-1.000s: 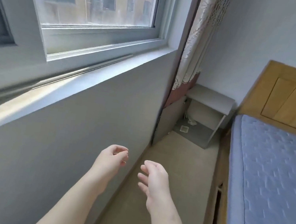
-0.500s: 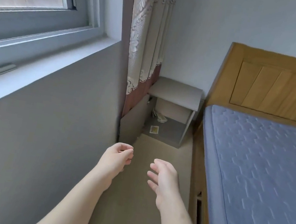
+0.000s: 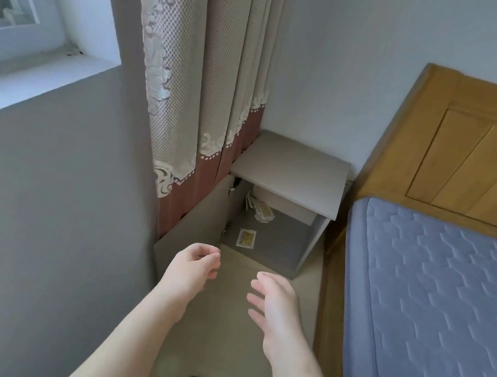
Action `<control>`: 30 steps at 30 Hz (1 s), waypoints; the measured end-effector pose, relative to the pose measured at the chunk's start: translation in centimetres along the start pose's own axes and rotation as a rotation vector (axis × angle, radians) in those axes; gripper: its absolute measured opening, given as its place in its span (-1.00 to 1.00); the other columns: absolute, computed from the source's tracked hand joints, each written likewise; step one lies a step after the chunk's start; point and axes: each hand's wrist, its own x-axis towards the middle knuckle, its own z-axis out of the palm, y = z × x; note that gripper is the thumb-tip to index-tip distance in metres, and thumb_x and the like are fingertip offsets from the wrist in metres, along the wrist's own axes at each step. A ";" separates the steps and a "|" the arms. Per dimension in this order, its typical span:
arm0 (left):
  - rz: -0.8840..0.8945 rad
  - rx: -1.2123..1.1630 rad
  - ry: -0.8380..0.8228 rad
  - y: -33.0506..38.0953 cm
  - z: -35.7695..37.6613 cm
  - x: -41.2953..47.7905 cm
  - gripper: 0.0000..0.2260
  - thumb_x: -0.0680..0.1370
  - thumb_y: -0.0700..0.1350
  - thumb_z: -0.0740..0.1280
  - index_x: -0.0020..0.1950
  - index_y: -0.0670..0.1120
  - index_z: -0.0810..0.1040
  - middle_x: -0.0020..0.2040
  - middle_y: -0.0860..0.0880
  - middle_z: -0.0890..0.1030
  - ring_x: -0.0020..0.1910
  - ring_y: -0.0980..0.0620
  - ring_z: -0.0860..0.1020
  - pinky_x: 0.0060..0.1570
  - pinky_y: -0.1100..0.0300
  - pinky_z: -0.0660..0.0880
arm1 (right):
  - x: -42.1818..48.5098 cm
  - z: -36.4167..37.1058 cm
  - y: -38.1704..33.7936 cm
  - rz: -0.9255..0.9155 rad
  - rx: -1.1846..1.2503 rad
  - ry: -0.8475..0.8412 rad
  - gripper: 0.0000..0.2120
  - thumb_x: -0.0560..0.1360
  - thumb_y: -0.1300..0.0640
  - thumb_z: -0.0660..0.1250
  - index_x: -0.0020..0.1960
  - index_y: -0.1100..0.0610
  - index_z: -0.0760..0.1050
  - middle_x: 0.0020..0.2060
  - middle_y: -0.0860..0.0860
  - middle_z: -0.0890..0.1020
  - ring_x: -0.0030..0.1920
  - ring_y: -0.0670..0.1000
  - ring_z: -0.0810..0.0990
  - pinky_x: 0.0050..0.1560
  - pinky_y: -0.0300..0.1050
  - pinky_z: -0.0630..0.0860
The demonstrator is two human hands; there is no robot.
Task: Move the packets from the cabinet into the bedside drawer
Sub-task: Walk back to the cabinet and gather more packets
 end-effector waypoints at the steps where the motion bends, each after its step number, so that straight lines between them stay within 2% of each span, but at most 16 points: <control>1: -0.004 0.006 0.004 0.4 0.9 2.2 -0.90 0.56 -0.15 0.25 -0.08 0.03 0.51 -0.09 0.02 0.59 -0.08 0.05 0.57 -0.12 0.21 0.43 | 2.1 0.0 -0.9 0.010 0.000 0.006 -0.87 0.58 0.15 0.19 -0.12 0.00 0.44 -0.03 -0.01 0.56 -0.04 0.00 0.55 0.02 -0.09 0.46; 8: -0.021 0.072 -0.057 4.4 6.9 18.8 -0.88 0.55 -0.13 0.25 -0.13 0.06 0.51 -0.17 0.00 0.59 -0.16 0.02 0.53 -0.17 0.19 0.41 | 16.9 0.8 -8.1 0.037 -0.028 0.090 -0.88 0.58 0.17 0.20 -0.12 0.02 0.44 -0.07 -0.02 0.55 -0.08 -0.02 0.53 0.02 -0.09 0.45; 12: -0.049 0.128 -0.091 6.6 9.1 26.1 -0.88 0.53 -0.15 0.26 -0.15 0.05 0.52 -0.27 0.03 0.53 -0.20 0.02 0.50 -0.18 0.20 0.39 | 23.4 1.3 -11.2 0.095 0.000 0.098 -0.88 0.58 0.17 0.20 -0.13 0.03 0.43 -0.05 0.01 0.55 -0.08 -0.01 0.53 0.11 -0.02 0.46; 18: -0.027 0.244 -0.087 9.1 14.0 36.1 -0.89 0.54 -0.11 0.26 -0.13 0.10 0.50 -0.16 0.04 0.55 -0.13 0.04 0.48 -0.04 0.18 0.40 | 33.6 0.2 -15.1 0.175 -0.021 0.065 -0.93 0.58 0.17 0.20 -0.06 0.06 0.43 0.09 0.10 0.57 0.10 0.09 0.56 0.19 0.00 0.45; 22: -0.006 0.282 -0.023 8.8 18.2 43.6 -0.90 0.55 -0.11 0.27 -0.10 0.09 0.51 -0.15 0.04 0.55 -0.09 -0.01 0.51 0.00 0.14 0.43 | 43.3 -0.8 -16.5 0.151 -0.113 0.027 -0.95 0.57 0.19 0.21 -0.01 0.12 0.44 -0.06 0.14 0.56 -0.11 0.05 0.52 -0.09 -0.10 0.46; 25: -0.058 0.341 0.004 5.3 22.0 48.7 -0.89 0.56 -0.14 0.26 -0.10 0.07 0.50 -0.10 0.03 0.57 0.04 -0.06 0.56 -0.01 0.20 0.40 | 51.1 -2.5 -14.5 0.174 -0.194 -0.015 -0.95 0.55 0.23 0.21 -0.07 0.11 0.43 -0.16 0.06 0.53 -0.13 0.03 0.48 -0.12 -0.12 0.40; 27: -0.092 0.418 0.007 2.9 24.2 52.0 -0.89 0.57 -0.14 0.24 0.02 0.00 0.54 0.01 -0.03 0.60 0.08 -0.06 0.55 0.02 0.23 0.40 | 55.8 -3.6 -12.3 0.218 -0.247 -0.035 -0.96 0.50 0.22 0.26 -0.09 0.11 0.42 -0.25 0.01 0.49 -0.17 0.01 0.47 -0.14 -0.15 0.37; 30: -0.125 0.521 0.003 -1.4 26.1 57.8 -0.79 0.57 -0.13 0.23 0.18 -0.06 0.54 0.12 -0.07 0.61 0.12 -0.10 0.55 0.01 0.24 0.42 | 63.1 -4.4 -8.0 0.255 -0.362 -0.053 -0.85 0.42 0.25 0.27 -0.26 0.07 0.35 -0.40 -0.03 0.37 -0.37 -0.06 0.34 -0.34 -0.24 0.25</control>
